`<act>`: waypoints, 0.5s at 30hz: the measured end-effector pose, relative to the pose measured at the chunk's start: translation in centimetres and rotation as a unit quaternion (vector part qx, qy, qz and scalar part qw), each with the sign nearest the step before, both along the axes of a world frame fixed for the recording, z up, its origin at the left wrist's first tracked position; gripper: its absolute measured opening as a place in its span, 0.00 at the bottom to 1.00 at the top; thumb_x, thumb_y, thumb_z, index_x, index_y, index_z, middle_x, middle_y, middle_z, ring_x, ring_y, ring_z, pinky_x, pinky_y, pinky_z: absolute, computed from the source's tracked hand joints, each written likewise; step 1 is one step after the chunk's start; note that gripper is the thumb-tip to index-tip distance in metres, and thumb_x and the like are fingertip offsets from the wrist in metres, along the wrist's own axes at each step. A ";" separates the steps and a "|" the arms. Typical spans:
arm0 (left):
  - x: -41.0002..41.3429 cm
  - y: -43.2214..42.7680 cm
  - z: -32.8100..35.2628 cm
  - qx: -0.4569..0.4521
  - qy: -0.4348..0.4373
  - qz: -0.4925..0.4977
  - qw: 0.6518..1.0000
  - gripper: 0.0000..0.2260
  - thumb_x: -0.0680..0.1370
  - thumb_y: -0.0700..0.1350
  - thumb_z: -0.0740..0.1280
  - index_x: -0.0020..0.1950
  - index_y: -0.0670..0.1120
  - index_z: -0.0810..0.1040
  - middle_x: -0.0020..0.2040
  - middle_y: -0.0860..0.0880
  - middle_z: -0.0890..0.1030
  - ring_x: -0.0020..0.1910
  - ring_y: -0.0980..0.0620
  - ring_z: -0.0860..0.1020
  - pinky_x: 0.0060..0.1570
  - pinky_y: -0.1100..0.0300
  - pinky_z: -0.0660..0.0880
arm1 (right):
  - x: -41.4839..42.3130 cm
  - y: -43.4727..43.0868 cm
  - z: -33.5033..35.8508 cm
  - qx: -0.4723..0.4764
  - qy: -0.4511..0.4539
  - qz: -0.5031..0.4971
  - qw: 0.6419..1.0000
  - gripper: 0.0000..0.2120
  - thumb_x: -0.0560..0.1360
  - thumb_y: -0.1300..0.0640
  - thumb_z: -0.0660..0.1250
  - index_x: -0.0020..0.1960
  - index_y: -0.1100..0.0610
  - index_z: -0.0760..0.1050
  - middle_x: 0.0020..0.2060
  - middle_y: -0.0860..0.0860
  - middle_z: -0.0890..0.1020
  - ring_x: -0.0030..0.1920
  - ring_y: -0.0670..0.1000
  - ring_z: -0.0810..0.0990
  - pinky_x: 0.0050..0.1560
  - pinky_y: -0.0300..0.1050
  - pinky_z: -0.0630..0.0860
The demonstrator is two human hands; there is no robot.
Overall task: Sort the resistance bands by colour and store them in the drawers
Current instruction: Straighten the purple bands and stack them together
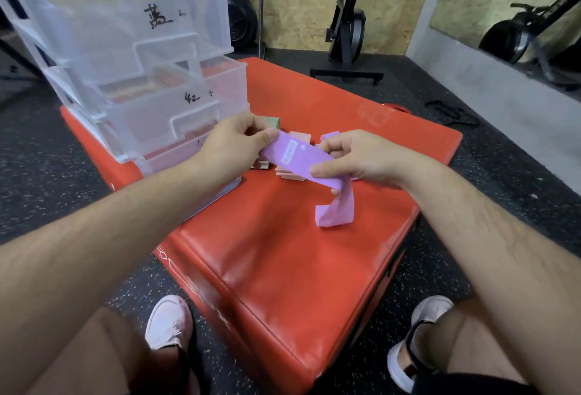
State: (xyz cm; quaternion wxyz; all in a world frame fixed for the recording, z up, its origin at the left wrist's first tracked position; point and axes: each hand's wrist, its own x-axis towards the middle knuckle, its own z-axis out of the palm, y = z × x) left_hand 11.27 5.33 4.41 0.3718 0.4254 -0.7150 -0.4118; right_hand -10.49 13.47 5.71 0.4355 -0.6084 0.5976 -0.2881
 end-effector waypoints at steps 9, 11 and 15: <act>4.0 -0.2 -5.1 0.016 -0.084 0.106 0.991 0.07 0.81 0.45 0.64 0.44 0.47 0.75 0.35 0.48 0.78 0.29 0.51 0.76 0.29 0.63 0.72 | -5.7 1.1 -1.6 0.090 0.195 -0.010 0.977 0.10 0.70 0.54 0.80 0.47 0.56 0.83 0.28 0.40 0.78 0.31 0.40 0.75 0.44 0.43 0.69; 4.4 -0.4 -6.1 0.004 -0.113 0.111 0.987 0.07 0.81 0.45 0.64 0.43 0.46 0.75 0.35 0.47 0.78 0.31 0.48 0.77 0.32 0.60 0.71 | -6.9 1.5 -2.2 0.102 0.214 -0.026 0.971 0.10 0.70 0.53 0.79 0.47 0.56 0.84 0.29 0.40 0.79 0.32 0.39 0.75 0.42 0.41 0.69; 5.0 -0.8 -7.9 -0.015 -0.190 0.122 0.974 0.07 0.80 0.47 0.65 0.45 0.46 0.76 0.39 0.46 0.79 0.39 0.44 0.79 0.39 0.56 0.71 | -8.7 2.3 -4.0 0.152 0.167 -0.057 0.973 0.11 0.73 0.59 0.77 0.53 0.59 0.82 0.39 0.53 0.83 0.38 0.49 0.80 0.42 0.44 0.77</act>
